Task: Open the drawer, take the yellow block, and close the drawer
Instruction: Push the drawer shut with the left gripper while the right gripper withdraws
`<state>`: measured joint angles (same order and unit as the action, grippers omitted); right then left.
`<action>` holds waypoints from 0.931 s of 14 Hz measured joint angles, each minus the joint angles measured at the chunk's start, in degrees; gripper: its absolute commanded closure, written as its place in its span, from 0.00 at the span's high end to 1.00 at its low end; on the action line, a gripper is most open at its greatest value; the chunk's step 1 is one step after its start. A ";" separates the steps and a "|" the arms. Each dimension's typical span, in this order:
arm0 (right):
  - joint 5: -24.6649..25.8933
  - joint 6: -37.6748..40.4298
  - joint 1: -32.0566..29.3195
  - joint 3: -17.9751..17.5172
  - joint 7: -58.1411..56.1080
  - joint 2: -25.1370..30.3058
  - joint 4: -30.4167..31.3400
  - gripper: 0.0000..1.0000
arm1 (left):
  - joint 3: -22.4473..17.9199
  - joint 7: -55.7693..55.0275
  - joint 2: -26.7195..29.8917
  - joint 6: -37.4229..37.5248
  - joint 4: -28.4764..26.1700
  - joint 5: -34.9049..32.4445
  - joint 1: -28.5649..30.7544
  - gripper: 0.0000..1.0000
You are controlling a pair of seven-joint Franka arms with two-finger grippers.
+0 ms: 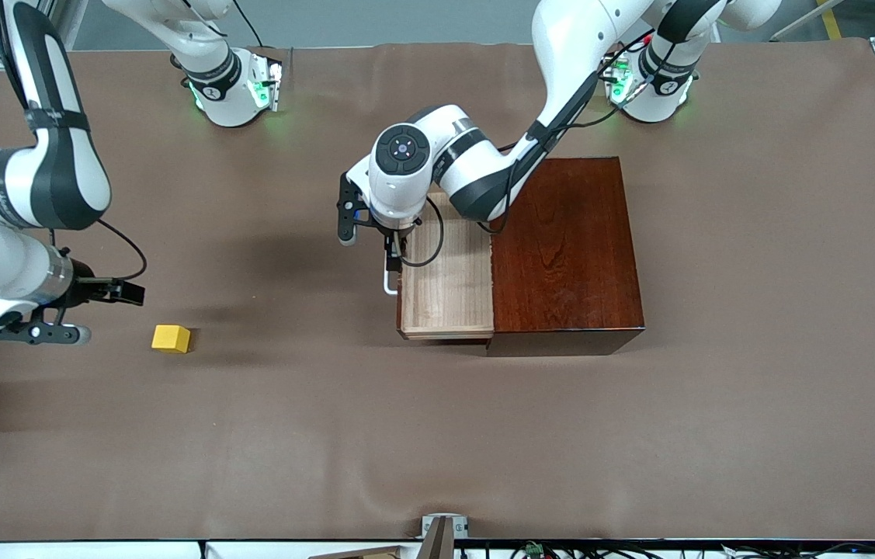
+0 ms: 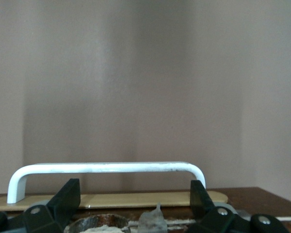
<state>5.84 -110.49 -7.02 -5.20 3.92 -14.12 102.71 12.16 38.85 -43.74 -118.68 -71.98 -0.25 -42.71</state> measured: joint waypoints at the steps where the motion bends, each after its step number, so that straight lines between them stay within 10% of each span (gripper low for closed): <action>1: 0.00 0.51 0.00 -0.02 0.00 0.92 -0.02 1.00 | 0.09 -0.01 0.06 0.91 0.18 -0.91 -0.04 1.00; 13: -6.53 15.79 0.94 -0.42 -0.62 11.20 -4.67 1.00 | -4.06 2.75 2.58 18.34 0.69 -10.39 -0.07 1.00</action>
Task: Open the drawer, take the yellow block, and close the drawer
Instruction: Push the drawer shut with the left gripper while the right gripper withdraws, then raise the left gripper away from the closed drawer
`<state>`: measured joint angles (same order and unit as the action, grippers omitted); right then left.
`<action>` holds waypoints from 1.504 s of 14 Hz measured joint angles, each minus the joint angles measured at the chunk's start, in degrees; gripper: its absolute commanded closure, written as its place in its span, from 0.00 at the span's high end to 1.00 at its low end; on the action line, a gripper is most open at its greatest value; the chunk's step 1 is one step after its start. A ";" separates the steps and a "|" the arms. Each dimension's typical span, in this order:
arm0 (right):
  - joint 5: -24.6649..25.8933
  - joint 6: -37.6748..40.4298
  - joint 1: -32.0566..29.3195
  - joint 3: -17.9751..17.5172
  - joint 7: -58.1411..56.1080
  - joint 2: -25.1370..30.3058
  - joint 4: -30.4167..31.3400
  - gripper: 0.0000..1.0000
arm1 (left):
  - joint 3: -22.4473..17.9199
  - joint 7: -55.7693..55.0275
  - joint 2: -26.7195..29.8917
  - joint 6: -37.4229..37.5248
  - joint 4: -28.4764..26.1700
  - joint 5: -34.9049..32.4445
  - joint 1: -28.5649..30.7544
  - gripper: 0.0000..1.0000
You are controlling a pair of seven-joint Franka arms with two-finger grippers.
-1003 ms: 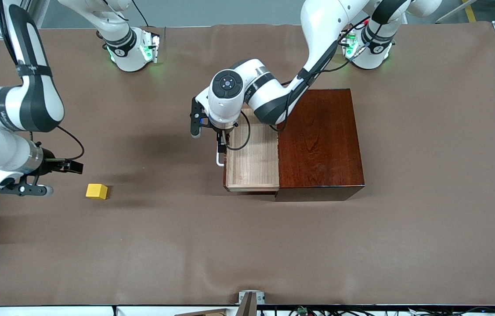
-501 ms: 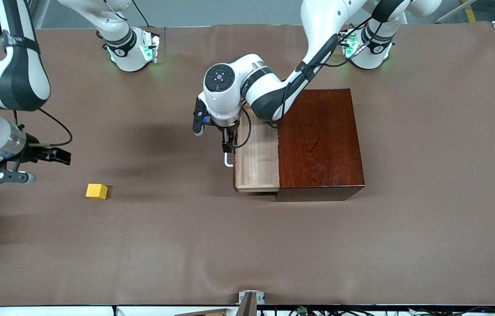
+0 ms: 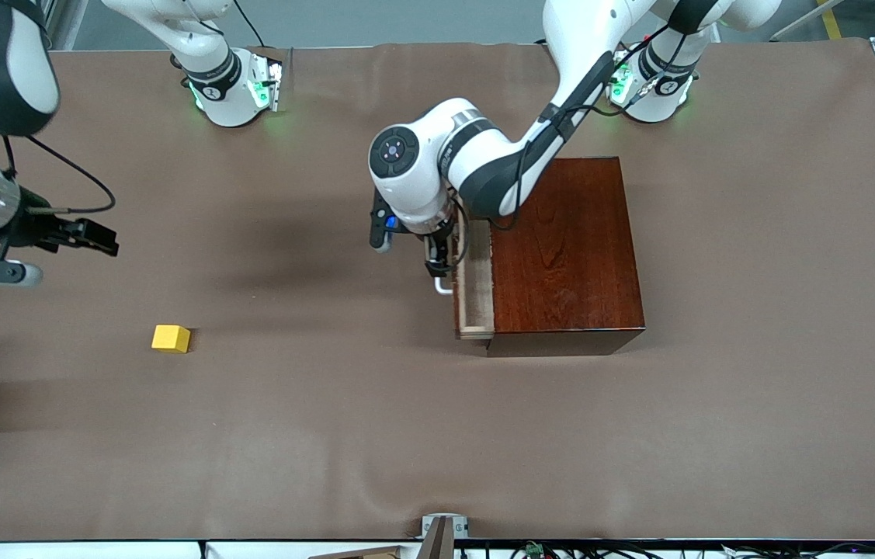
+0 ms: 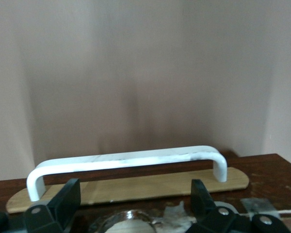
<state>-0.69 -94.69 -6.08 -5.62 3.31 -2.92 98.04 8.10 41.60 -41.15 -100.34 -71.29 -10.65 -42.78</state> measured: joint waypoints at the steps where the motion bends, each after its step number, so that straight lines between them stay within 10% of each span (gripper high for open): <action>1: -1.13 2.08 0.00 0.05 -1.22 0.05 -1.54 1.00 | -0.79 0.71 0.38 1.04 0.00 -0.05 0.12 1.00; 21: -2.58 14.12 5.45 -0.15 -6.10 2.09 -11.62 1.00 | -2.59 4.62 0.80 5.79 -0.69 -2.28 -0.19 1.00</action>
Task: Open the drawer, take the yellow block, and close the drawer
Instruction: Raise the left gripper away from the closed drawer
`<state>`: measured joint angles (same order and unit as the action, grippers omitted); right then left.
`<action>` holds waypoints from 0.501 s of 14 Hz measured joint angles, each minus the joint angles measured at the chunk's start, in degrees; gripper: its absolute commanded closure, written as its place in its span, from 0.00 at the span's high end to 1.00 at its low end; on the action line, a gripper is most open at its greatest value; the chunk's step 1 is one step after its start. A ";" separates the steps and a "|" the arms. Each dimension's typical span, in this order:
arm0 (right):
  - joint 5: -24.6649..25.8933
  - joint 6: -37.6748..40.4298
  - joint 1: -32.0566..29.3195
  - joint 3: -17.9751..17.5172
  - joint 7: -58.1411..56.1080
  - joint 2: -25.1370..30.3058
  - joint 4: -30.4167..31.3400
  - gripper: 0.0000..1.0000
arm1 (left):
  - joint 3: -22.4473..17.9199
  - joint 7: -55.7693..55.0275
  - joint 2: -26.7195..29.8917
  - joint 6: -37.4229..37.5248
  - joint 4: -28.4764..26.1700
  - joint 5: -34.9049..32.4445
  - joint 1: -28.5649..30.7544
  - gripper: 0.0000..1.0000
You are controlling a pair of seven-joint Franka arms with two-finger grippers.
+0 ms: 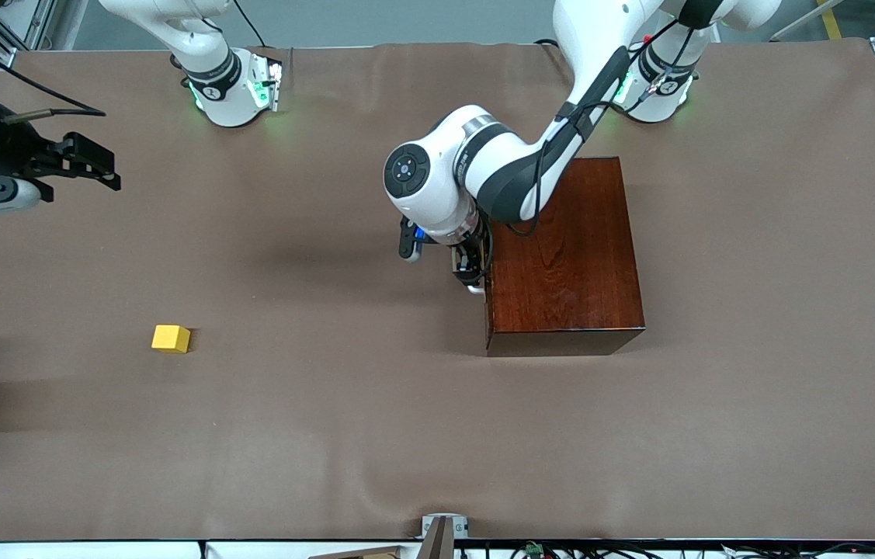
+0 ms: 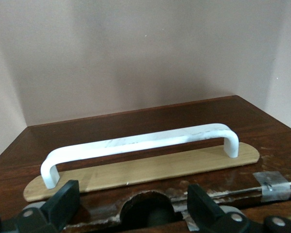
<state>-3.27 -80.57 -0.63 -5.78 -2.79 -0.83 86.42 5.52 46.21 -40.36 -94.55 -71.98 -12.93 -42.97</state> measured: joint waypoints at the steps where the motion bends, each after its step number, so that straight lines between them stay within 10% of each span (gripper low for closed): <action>1: 0.00 0.05 0.01 0.04 0.02 -0.10 0.20 1.00 | 0.00 -0.07 -0.11 0.05 0.00 0.00 -0.04 1.00; 7: 0.04 -0.69 -0.21 1.10 3.23 -0.30 1.62 1.00 | 1.15 -7.68 -0.29 -2.44 -0.13 0.00 -0.14 1.00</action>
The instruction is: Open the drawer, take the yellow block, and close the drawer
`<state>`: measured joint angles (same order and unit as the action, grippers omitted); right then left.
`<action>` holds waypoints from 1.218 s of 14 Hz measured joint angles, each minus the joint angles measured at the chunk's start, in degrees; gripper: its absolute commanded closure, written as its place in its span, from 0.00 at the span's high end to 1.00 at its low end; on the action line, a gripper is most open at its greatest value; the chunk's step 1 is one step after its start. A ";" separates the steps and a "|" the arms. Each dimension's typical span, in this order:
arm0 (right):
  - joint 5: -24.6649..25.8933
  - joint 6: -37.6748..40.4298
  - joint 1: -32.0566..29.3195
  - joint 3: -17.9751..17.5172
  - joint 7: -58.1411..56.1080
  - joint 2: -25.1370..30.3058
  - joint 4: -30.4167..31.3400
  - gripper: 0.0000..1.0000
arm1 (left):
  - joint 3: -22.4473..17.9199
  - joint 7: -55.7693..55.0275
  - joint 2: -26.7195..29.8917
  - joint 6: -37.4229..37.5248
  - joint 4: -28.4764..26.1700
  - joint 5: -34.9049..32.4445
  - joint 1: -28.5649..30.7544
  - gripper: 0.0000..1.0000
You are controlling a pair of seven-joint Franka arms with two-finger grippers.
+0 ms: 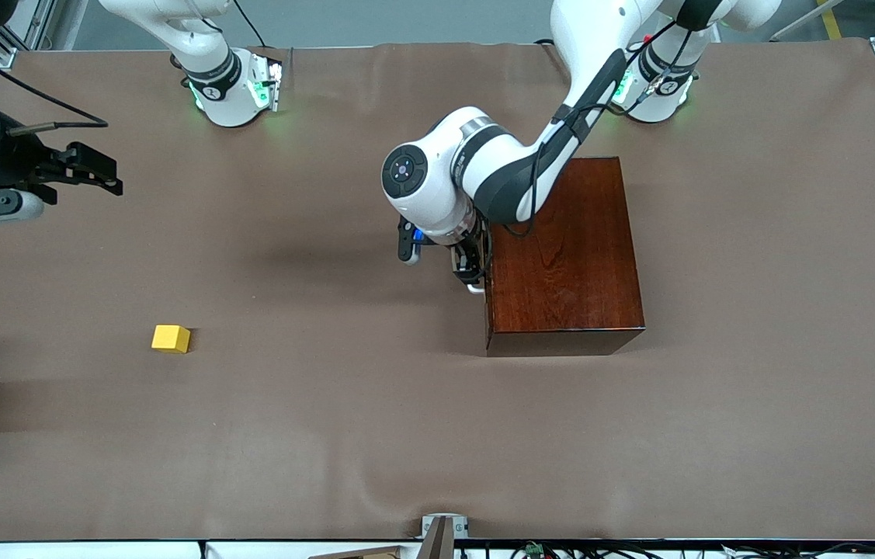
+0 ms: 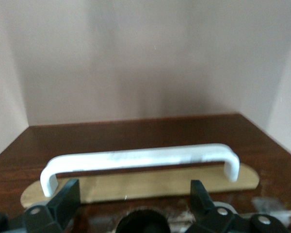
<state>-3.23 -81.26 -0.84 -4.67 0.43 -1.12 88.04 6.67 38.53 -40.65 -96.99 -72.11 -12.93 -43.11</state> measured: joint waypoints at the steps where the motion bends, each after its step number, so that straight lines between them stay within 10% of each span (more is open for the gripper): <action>1: 0.00 -0.05 -0.04 0.06 1.16 0.00 0.07 1.00 | 0.74 -2.96 0.00 -0.95 0.00 0.00 -0.06 1.00; 10: 0.18 -2.16 -0.44 0.31 2.72 0.03 0.08 1.00 | 2.00 -29.77 8.50 -4.60 1.49 1.06 1.99 1.00; 17: 2.60 -3.45 -0.48 -0.04 2.72 0.11 -0.64 1.00 | 1.25 -32.38 20.63 2.57 1.37 2.29 17.17 1.00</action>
<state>-0.63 -84.70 -1.32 -4.72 3.15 -1.02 87.40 7.92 6.15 -20.02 -94.42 -70.74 -10.64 -25.94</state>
